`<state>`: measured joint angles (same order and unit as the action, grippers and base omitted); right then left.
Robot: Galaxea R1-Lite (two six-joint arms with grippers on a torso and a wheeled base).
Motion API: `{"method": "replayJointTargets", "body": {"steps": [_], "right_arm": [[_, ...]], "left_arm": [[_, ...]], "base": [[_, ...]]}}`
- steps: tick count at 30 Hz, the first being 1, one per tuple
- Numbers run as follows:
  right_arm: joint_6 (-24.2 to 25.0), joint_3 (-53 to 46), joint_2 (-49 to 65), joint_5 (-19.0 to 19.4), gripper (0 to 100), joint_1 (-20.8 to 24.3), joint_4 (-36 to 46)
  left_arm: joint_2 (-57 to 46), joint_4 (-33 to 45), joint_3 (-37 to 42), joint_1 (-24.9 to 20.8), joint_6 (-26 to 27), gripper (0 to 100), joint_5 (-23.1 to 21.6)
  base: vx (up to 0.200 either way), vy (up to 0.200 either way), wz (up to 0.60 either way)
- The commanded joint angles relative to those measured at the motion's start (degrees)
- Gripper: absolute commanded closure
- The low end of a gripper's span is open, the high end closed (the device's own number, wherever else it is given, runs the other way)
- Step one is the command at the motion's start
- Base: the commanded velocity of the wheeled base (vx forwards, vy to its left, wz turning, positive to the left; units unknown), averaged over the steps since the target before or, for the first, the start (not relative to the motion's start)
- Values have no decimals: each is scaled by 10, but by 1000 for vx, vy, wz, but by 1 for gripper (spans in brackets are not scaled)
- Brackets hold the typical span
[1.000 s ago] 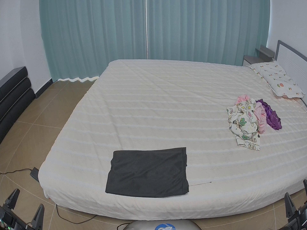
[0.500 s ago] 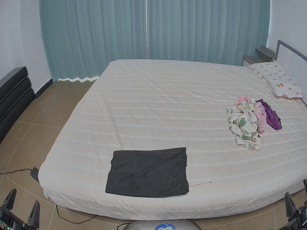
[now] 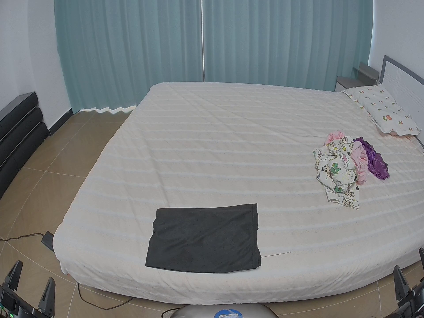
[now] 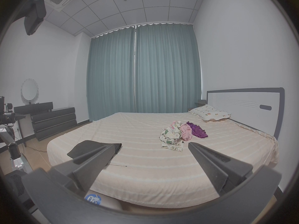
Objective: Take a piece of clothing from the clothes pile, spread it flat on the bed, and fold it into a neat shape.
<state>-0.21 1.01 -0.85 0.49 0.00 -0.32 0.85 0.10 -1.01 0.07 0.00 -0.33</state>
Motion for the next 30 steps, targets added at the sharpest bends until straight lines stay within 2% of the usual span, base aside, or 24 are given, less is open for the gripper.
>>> {"method": "replayJointTargets", "body": {"steps": [1,30], "right_arm": [[0,-10,8,0,0,0,0],[-1,-10,8,0,0,0,0]], "left_arm": [[-2,0,9,0,0,0,0],[-2,0,9,0,0,0,0]], "base": [[0,0,0],[0,0,0]]}}
